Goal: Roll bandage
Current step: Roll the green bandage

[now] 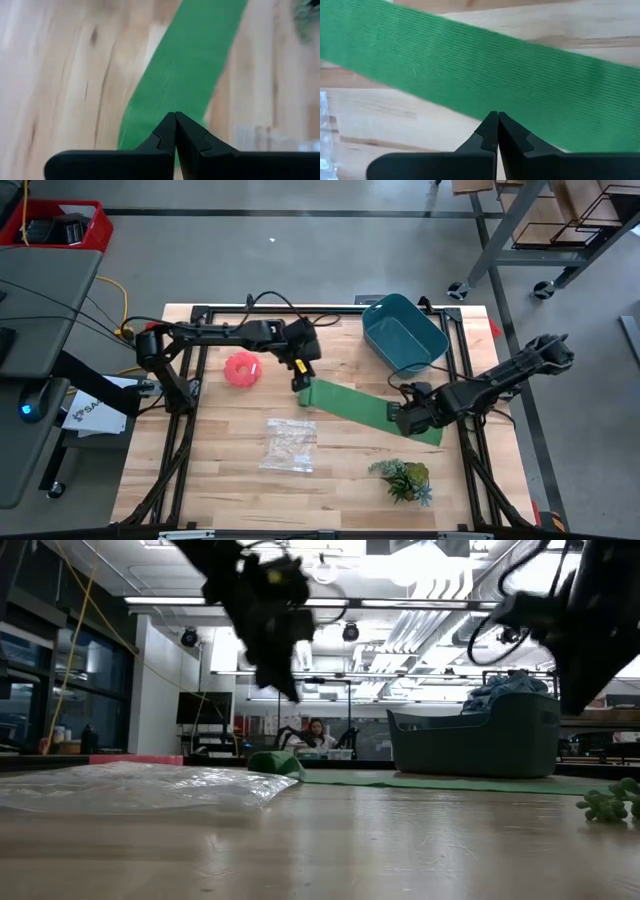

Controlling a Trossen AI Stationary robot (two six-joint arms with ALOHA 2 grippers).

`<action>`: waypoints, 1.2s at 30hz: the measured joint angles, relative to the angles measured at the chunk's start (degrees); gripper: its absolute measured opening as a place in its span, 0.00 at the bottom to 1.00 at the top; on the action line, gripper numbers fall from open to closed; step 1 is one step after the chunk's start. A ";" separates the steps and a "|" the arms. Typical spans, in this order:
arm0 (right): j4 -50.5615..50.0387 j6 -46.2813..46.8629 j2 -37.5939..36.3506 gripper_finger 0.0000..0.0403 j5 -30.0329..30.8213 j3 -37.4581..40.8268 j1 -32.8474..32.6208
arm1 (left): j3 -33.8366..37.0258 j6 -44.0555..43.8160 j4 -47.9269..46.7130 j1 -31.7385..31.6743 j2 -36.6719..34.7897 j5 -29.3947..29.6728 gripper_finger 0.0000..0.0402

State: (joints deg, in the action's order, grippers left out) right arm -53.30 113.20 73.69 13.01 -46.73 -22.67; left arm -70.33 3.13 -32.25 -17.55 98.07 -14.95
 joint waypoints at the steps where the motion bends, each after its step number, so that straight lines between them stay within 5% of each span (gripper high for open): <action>1: 2.38 -0.45 0.00 0.00 -0.06 1.52 0.49 | 2.02 -1.04 0.30 -0.58 -0.52 -0.02 0.00; 6: 16.82 -3.21 -0.02 0.00 -0.94 8.30 3.99 | 8.16 -6.18 2.80 -1.94 -2.06 -1.10 0.00; 14: 37.19 -14.60 2.95 0.00 -2.55 13.88 15.73 | 8.77 -5.87 7.79 1.32 -1.73 -1.98 0.00; 20: 47.40 -24.95 9.39 0.00 -10.98 13.71 23.29 | 8.74 -5.44 11.48 4.02 -1.44 0.61 0.00; 36: 50.06 -24.20 15.68 0.00 -14.59 13.48 22.93 | 8.70 -5.93 12.56 4.23 2.44 2.72 0.00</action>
State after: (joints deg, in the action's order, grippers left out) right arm -3.24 89.01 89.37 -1.58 -33.25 0.26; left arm -61.63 -2.80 -19.69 -13.32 100.51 -12.22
